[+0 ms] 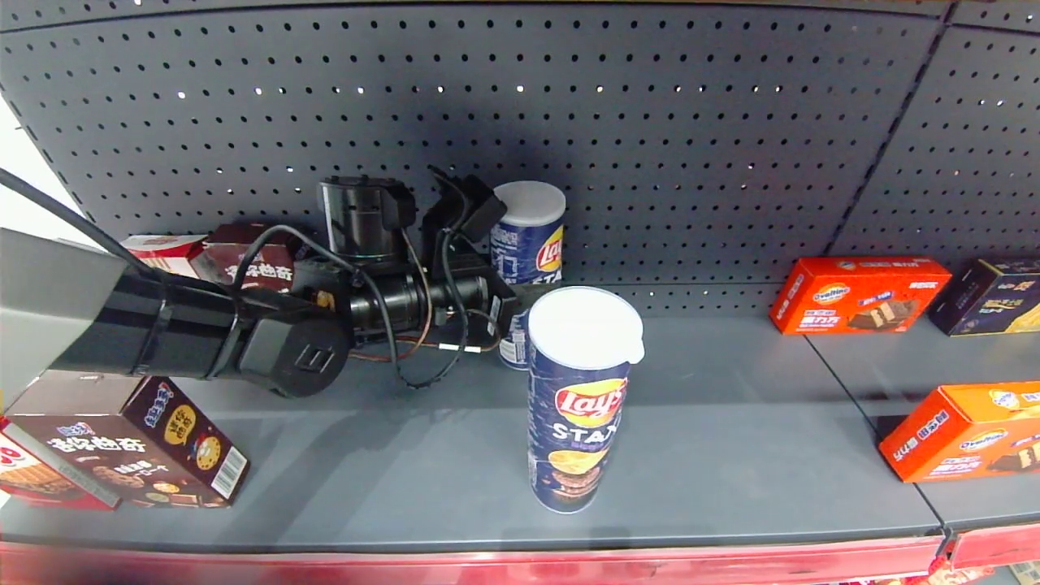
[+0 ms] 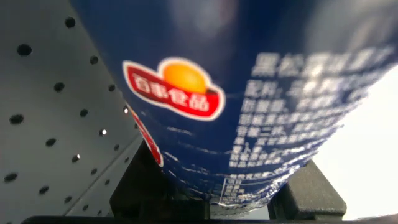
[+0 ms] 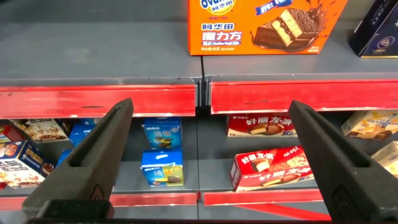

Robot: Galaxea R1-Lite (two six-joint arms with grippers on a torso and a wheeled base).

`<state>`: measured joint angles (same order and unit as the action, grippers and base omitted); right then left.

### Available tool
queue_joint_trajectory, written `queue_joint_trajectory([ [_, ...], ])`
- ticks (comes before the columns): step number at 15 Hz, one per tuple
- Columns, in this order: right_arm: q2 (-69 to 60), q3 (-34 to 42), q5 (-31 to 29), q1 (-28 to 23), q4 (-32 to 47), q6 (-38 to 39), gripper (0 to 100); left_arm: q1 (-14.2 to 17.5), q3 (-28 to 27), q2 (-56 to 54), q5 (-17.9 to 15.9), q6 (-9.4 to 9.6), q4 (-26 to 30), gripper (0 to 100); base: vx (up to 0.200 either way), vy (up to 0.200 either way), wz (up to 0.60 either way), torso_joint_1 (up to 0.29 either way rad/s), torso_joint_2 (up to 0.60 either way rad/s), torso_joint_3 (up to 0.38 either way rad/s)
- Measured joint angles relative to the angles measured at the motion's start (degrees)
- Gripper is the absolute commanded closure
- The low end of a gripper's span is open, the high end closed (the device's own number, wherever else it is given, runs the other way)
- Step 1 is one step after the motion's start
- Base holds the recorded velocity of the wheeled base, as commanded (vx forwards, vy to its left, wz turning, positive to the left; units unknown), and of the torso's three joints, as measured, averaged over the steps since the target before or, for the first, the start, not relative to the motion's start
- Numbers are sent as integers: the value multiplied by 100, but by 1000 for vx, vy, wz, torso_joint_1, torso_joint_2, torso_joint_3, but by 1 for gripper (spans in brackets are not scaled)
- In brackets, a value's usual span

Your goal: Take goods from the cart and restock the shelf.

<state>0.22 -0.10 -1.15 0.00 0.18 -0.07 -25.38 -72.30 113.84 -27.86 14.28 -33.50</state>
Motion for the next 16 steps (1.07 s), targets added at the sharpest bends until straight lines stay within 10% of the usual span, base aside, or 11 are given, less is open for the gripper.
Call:
queue_joint_trajectory([
  [14,0,0,2,0,0,0,0,-107,-148,293,2,-82,-44,100,0,0,0,0,0,0],
  [15,0,0,0,0,0,0,0,-122,-137,290,16,-76,-49,0,0,0,0,0,0,0],
  [16,0,0,0,0,0,0,0,-138,-129,290,29,-79,-46,0,0,0,0,0,0,0],
])
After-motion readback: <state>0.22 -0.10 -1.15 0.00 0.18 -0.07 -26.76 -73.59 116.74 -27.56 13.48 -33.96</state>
